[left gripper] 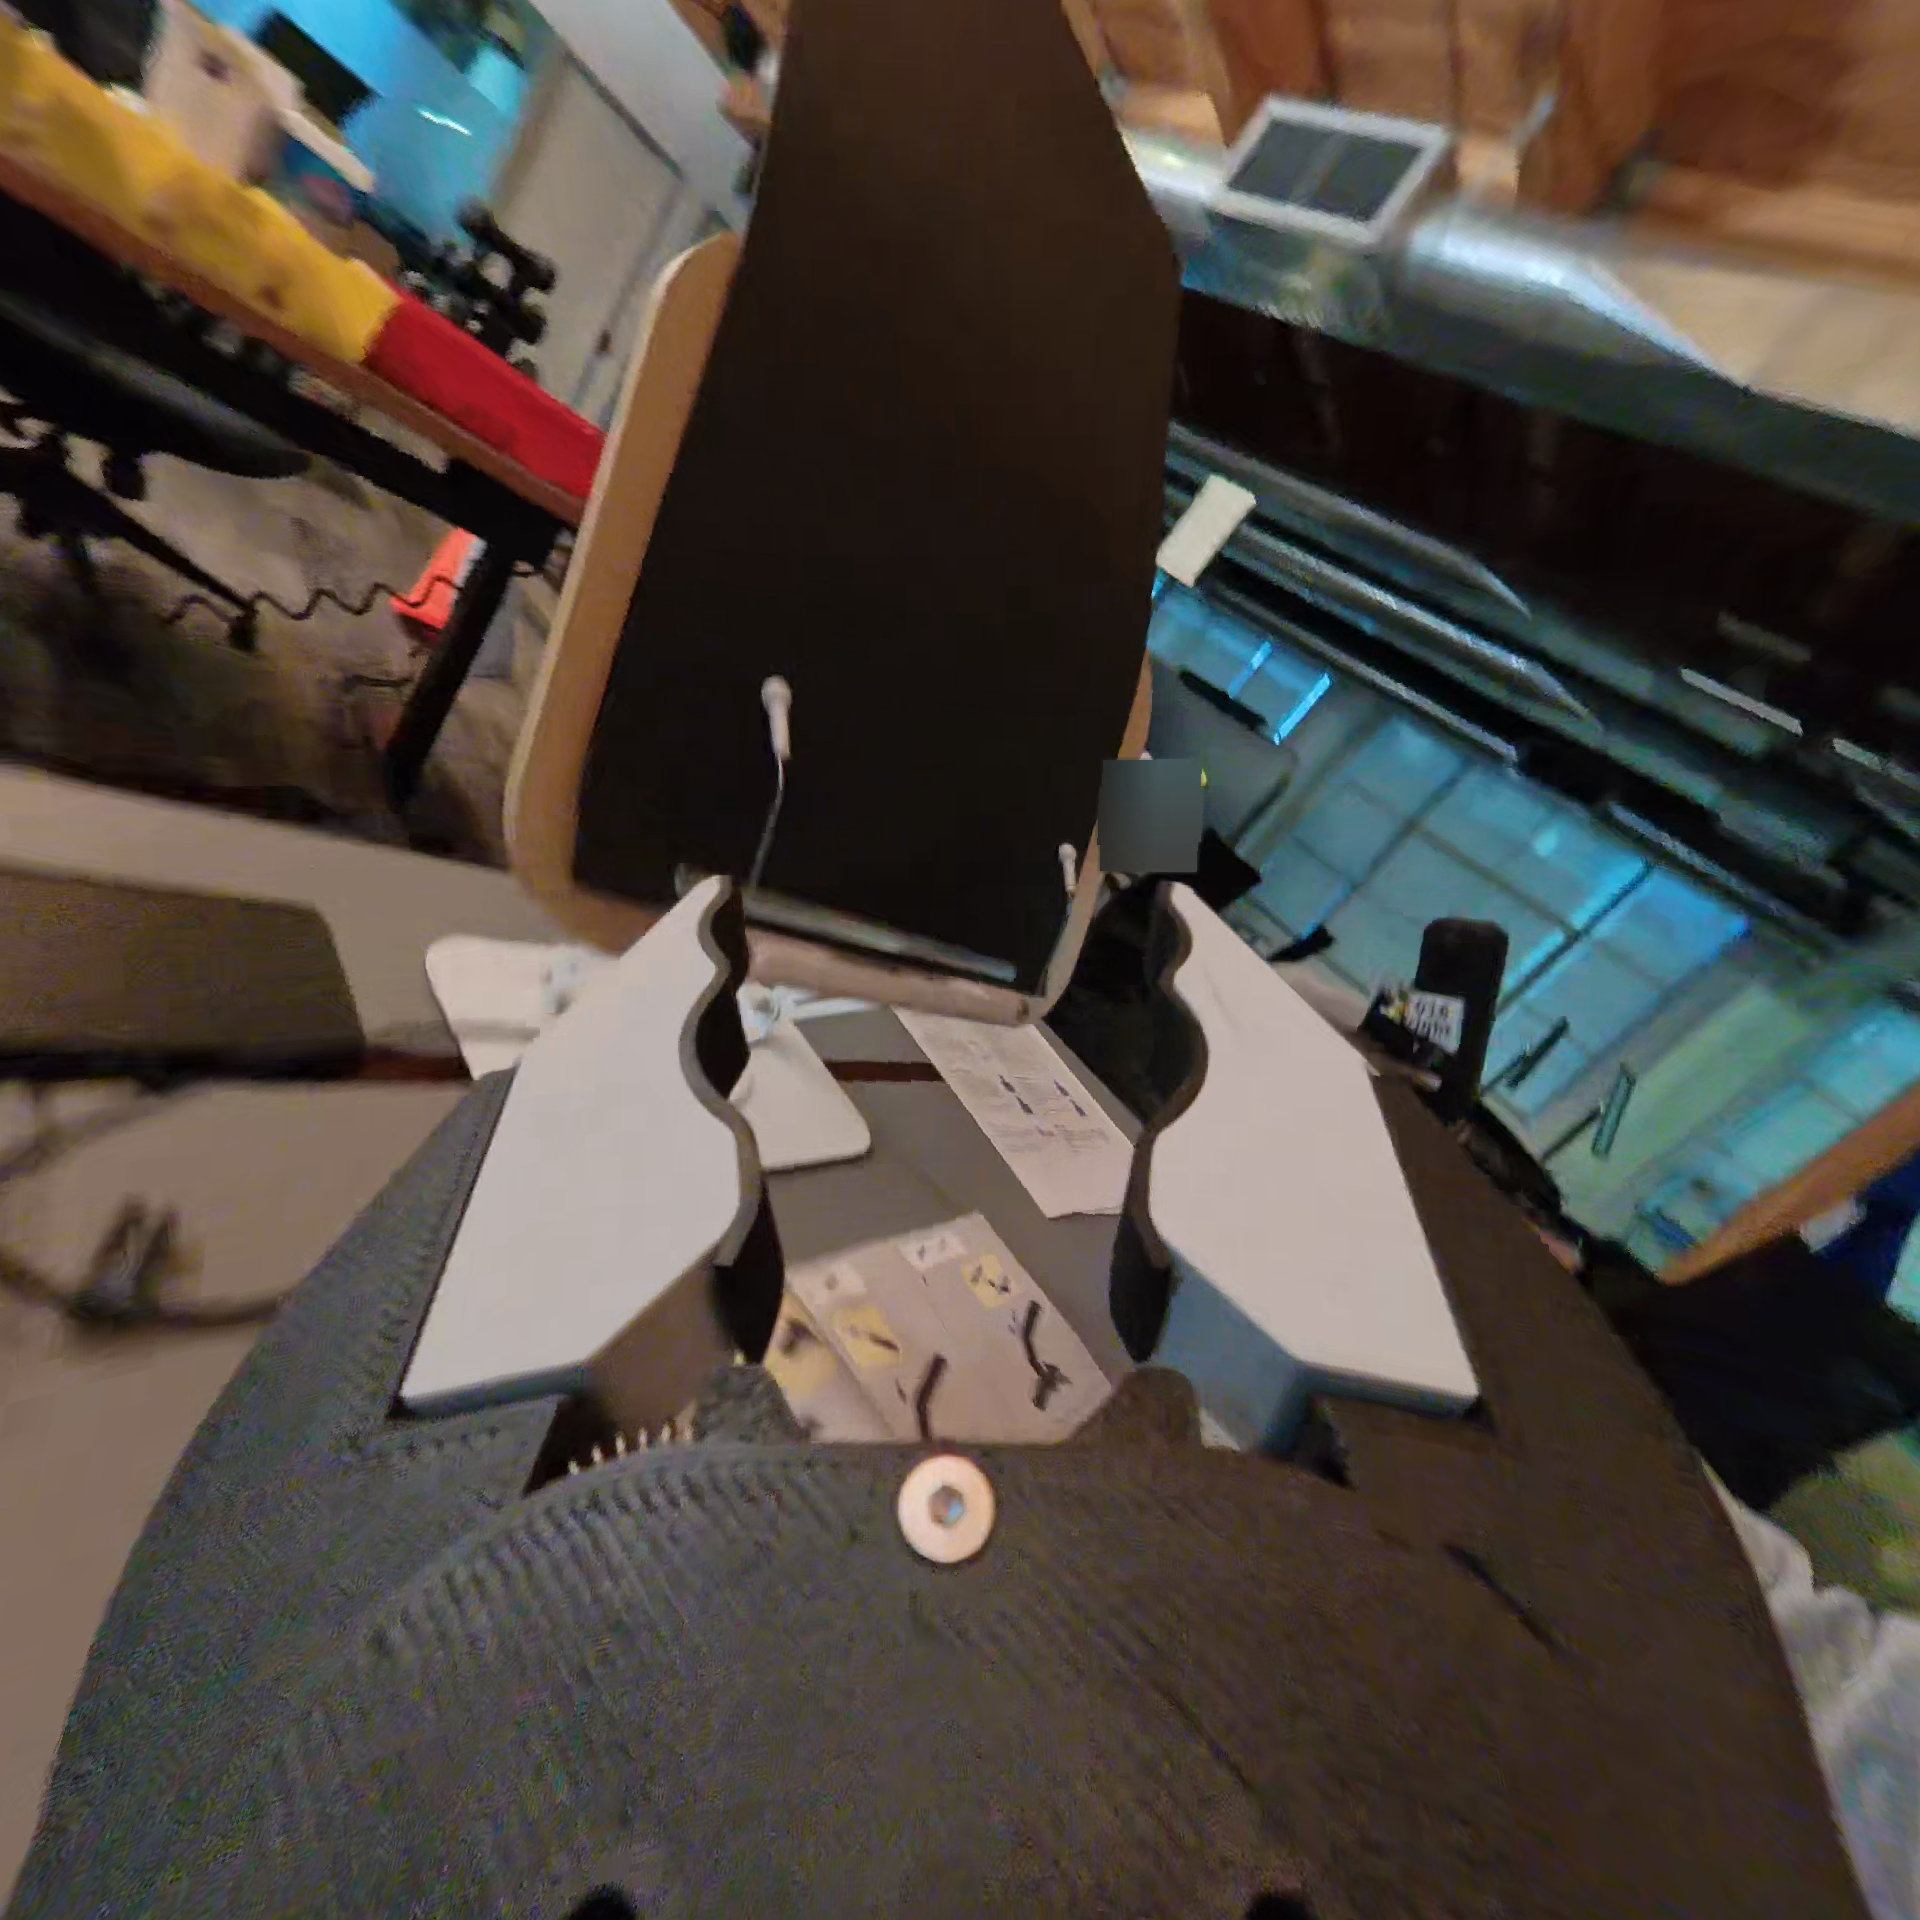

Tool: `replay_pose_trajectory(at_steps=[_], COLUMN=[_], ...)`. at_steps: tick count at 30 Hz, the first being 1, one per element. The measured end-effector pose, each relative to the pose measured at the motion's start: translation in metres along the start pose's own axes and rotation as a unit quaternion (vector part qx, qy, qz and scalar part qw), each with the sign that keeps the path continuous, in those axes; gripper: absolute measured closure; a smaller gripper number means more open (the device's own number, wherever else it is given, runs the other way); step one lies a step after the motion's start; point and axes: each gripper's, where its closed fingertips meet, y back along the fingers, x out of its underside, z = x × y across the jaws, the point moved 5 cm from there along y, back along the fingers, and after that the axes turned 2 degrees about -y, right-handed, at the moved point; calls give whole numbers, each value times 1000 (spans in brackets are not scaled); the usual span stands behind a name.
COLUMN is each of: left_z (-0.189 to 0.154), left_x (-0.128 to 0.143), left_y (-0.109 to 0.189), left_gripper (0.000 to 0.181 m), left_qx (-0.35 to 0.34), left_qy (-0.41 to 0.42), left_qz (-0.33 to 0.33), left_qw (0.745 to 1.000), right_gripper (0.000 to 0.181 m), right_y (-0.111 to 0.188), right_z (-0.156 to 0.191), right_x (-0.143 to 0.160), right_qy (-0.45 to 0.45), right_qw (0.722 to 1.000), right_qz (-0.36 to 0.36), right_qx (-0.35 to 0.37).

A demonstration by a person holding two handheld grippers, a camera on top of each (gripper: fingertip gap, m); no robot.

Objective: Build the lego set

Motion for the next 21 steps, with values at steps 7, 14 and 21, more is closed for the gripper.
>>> replay_pose_trajectory(at_steps=[7,14,21], left_z=[94,109,106], left_x=[-33,-47,-35], left_y=[-117,-146,-156], left_gripper=[93,147,156], left_qx=[32,184,197], left_qy=[-12,88,-16], left_qz=[162,104,150], left_qw=[986,973,969], right_gripper=[115,167,171], right_y=[-53,-76,-89], right_z=[-77,-88,-86], right_x=[-55,-49,-46], right_qy=[-26,-76,-56], right_qw=[997,984,973], right_qz=[-48,-52,-39], right_qx=[-57,-155,-222])
